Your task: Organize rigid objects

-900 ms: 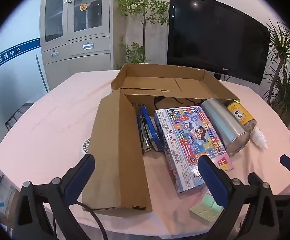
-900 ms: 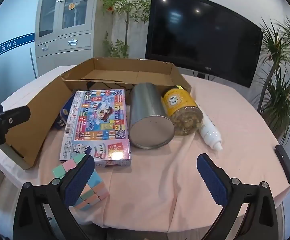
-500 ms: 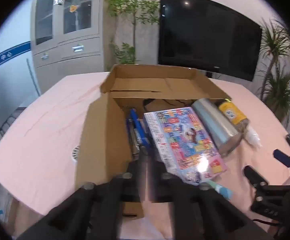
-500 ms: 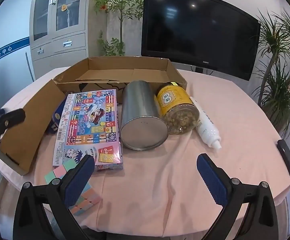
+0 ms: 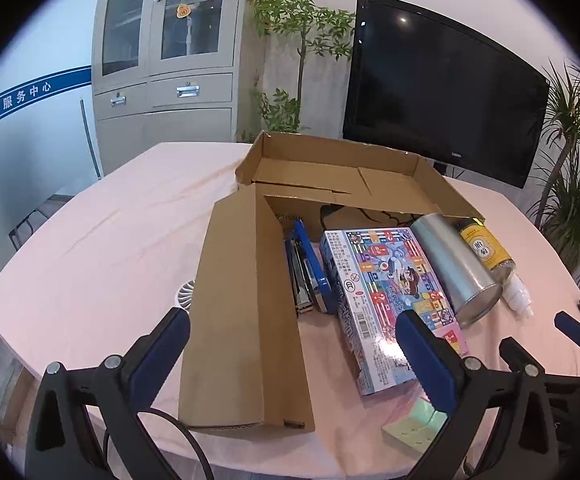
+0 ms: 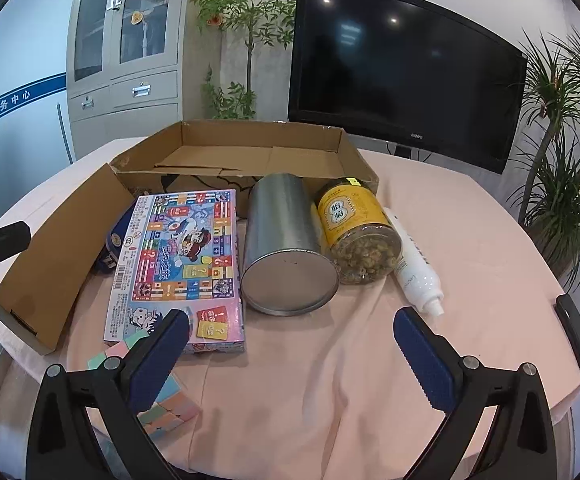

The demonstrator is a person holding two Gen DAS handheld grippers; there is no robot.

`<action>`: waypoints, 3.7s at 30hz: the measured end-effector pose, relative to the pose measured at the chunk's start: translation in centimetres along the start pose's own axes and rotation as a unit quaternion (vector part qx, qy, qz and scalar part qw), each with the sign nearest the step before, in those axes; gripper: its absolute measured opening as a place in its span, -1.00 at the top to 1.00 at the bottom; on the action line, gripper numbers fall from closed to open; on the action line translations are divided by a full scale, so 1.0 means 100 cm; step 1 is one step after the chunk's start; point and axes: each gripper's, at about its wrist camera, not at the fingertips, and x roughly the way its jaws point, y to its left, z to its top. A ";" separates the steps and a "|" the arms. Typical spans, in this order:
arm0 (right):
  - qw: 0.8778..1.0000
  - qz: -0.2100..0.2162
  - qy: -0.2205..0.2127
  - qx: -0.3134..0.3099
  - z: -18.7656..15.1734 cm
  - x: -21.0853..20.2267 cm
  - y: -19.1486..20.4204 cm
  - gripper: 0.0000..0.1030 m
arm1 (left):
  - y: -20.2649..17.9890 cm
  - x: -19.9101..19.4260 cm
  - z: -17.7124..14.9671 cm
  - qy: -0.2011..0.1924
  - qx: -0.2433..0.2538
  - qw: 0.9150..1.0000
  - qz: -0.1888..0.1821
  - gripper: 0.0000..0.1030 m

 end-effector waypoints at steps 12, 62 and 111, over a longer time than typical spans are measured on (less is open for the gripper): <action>1.000 -0.010 0.003 -0.027 0.005 -0.007 0.022 -0.99 | 0.015 -0.002 -0.005 -0.007 -0.008 1.000 -0.021 -0.98; 0.900 0.367 0.231 0.054 0.020 0.029 0.109 -0.16 | 0.092 0.088 -0.044 0.187 -0.192 0.917 -0.296 -0.02; 0.958 0.256 0.123 0.027 0.268 0.156 0.136 0.67 | 0.026 0.169 0.218 0.078 0.039 0.988 -0.126 0.59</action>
